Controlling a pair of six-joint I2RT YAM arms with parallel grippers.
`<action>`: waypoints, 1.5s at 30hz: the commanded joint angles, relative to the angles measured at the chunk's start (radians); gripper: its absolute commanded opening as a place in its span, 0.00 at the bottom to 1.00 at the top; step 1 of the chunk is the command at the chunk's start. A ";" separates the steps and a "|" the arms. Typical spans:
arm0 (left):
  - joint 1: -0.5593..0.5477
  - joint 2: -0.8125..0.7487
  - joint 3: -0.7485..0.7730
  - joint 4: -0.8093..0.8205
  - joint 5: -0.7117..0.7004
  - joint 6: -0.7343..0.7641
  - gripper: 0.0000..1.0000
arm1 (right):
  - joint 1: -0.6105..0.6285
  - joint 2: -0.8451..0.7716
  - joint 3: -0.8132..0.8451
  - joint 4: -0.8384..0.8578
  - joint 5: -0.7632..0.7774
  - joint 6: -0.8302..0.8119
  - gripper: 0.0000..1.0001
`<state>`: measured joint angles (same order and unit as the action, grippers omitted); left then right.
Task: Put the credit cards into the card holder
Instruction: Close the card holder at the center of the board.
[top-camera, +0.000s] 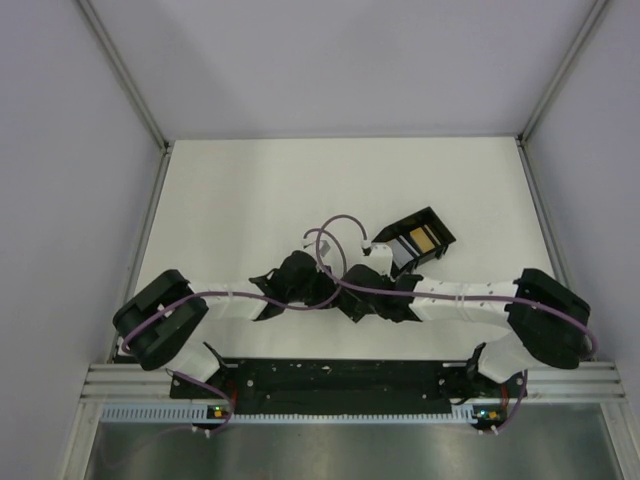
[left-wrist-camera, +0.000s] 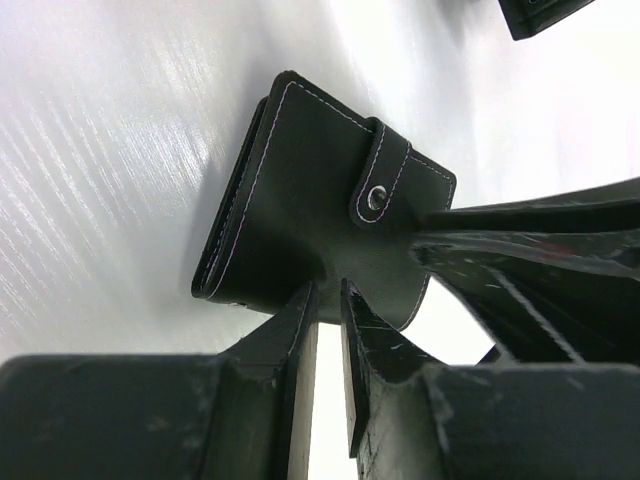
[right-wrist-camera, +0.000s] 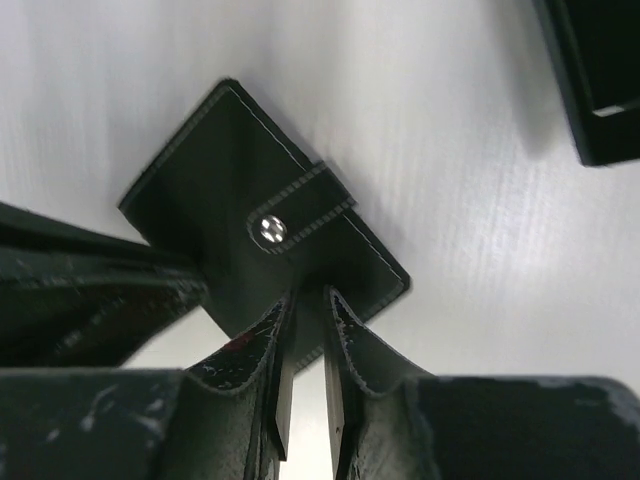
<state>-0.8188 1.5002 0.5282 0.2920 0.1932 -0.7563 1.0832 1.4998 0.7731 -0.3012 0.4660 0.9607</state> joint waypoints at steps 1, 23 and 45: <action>0.001 -0.024 0.016 -0.013 -0.029 0.025 0.22 | -0.015 -0.134 -0.012 -0.133 -0.027 -0.091 0.19; -0.002 -0.070 0.004 -0.011 -0.006 0.012 0.43 | -0.134 -0.036 0.005 0.053 -0.208 -0.218 0.45; 0.000 -0.081 -0.020 -0.105 -0.109 -0.006 0.53 | -0.109 -0.038 -0.095 0.122 -0.316 -0.132 0.47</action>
<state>-0.8192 1.3827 0.5007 0.1329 0.0551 -0.7597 0.9417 1.4658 0.6991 -0.1970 0.2066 0.7967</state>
